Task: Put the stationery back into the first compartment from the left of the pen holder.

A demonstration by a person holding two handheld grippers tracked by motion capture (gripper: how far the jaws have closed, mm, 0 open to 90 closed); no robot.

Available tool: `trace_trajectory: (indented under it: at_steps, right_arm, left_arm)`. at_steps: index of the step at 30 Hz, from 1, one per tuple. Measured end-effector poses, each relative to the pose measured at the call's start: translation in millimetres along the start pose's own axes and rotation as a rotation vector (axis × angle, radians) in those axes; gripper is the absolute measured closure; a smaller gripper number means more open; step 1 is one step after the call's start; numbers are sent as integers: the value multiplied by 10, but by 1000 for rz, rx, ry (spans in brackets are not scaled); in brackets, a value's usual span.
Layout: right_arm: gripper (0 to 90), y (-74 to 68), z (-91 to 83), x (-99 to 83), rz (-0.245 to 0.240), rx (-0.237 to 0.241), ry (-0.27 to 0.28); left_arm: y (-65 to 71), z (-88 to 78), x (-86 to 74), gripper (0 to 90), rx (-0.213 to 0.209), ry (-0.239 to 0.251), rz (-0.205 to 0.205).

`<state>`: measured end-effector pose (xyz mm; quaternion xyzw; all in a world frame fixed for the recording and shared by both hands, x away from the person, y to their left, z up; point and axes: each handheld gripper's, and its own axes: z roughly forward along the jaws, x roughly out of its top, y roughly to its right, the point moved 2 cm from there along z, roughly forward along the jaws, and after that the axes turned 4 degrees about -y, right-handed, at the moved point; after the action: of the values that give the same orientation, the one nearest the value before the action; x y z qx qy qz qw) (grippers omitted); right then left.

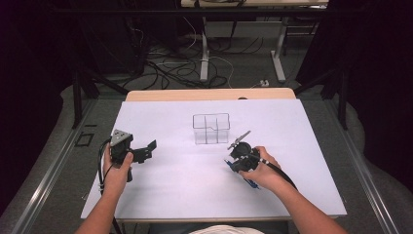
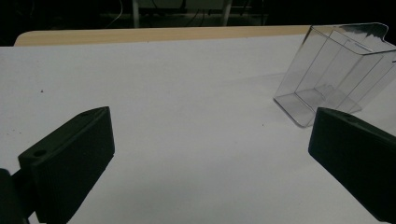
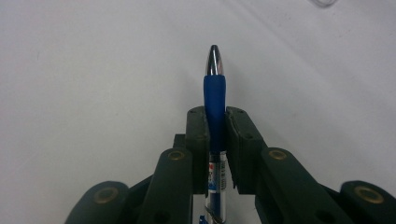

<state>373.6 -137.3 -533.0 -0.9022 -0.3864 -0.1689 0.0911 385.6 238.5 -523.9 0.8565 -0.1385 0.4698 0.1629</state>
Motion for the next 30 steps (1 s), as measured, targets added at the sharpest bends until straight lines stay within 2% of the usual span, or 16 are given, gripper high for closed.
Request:
trace_trajectory:
  at_steps: [5, 6, 7, 10, 13, 15, 16, 18, 25, 28, 30]
  right_arm:
    - [799, 4, -55, 22, 19, -1, 64]
    - [799, -8, -74, 20, 48, -2, 66]
    - [799, 4, -89, 30, 31, 6, 90]
    - [799, 15, -132, 54, 61, 7, 137]
    - [799, 37, -176, 83, 60, -1, 199]
    - [799, 50, -212, 108, 70, 11, 226]
    - [799, 59, -216, 125, 67, 14, 256]
    - [799, 63, -246, 154, 71, 14, 267]
    - [799, 122, -297, 261, 82, 18, 375]
    - [799, 162, -339, 303, 91, 18, 396]
    - [799, 182, -361, 343, 101, 21, 439]
  left_arm:
    - [-1, -4, -1, 4, 7, 3, -5]
    - [-3, -4, -2, 4, 7, 2, -6]
    - [-5, -3, -1, 4, 8, 3, -4]
    - [-5, -4, -2, 4, 5, 3, -9]
    - [-7, -9, -3, 4, 0, -4, -9]
    - [-7, -10, -2, 4, -1, -3, -10]
    - [-8, -10, -2, 4, -1, -2, -11]
    - [-10, -10, -3, 4, -1, -1, -11]
    - [-12, -5, -4, 4, -3, -2, -9]
    - [-7, -1, -5, 4, -3, 0, -12]
    - [-7, -1, -5, 4, -3, 1, -12]
